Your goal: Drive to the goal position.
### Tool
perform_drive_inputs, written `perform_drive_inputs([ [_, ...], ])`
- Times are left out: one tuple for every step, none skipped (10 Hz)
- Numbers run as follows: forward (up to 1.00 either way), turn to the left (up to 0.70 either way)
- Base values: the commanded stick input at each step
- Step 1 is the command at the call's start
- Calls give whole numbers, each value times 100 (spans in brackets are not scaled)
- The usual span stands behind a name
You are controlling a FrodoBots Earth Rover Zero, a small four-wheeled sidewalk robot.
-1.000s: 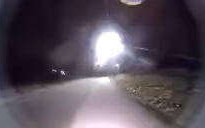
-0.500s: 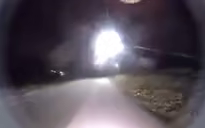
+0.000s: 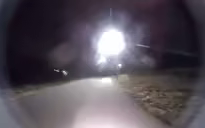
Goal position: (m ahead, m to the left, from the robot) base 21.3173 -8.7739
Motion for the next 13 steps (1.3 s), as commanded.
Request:
perform_drive_inputs([
  [60, 0],
  [60, 0],
  [60, 0],
  [60, 0],
  [60, 0],
  [59, 0],
  [59, 0],
  [59, 0],
  [59, 0],
  [59, 0],
  [59, 0],
  [59, 0],
  [59, 0],
])
